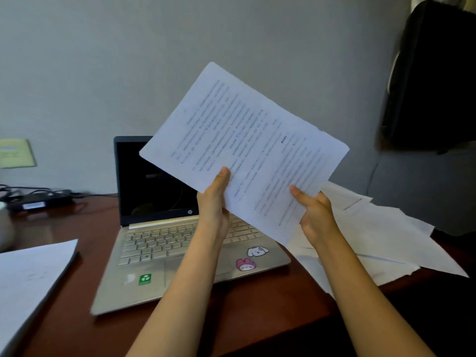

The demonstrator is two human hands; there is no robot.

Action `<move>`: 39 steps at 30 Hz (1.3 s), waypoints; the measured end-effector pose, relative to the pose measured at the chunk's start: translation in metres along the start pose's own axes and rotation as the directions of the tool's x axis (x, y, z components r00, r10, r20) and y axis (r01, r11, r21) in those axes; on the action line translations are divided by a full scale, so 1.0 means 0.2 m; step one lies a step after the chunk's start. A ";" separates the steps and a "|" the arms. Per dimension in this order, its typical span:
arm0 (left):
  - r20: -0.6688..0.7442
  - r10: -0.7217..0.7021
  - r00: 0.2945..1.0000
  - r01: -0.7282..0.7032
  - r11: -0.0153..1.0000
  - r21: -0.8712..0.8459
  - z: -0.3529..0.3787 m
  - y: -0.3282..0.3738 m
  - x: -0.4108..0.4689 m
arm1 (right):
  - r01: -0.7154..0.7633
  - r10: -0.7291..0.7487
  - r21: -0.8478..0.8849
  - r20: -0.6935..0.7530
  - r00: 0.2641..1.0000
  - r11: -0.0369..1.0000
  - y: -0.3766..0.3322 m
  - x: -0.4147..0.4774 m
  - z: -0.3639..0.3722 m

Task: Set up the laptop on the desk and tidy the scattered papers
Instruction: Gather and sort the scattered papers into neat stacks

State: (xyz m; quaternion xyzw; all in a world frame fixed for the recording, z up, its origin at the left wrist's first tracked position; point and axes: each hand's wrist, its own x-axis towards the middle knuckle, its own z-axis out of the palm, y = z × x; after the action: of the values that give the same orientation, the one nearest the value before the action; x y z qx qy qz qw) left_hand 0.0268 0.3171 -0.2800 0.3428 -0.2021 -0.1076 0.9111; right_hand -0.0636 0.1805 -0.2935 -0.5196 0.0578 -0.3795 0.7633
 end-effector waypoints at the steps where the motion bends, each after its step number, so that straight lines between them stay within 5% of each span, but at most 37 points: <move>1: -0.056 0.003 0.998 0.000 0.998 0.060 -0.02 0.02 0.00 | -0.003 0.003 -0.006 0.011 1.000 1.000 0.02 0.00 0.03; 6: -0.247 0.071 0.967 -0.009 0.969 0.247 -0.18 0.14 -0.02 | -0.070 0.070 -0.007 0.075 0.995 0.998 0.10 0.01 0.20; 13: -0.215 0.204 0.955 -0.072 0.864 0.498 -0.34 0.37 -0.08 | -0.157 0.162 -0.045 0.148 0.976 0.987 0.20 0.02 0.44; 28: -0.396 0.368 0.841 -0.068 0.799 0.598 -0.81 0.78 -0.34 | -0.286 0.328 -0.174 0.320 0.889 0.942 0.47 -0.20 1.02; 39: -0.577 0.481 0.660 -0.036 0.788 0.615 -1.09 1.06 -0.59 | -0.366 0.513 -0.380 0.432 0.742 0.849 0.67 -0.40 1.30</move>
State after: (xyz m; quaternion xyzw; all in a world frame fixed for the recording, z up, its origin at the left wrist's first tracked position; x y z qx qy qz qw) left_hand 0.0304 0.6399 -0.3221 0.5710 0.0932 0.2337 0.7814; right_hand 0.0752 0.4494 -0.3122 -0.6722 0.0234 -0.0209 0.7397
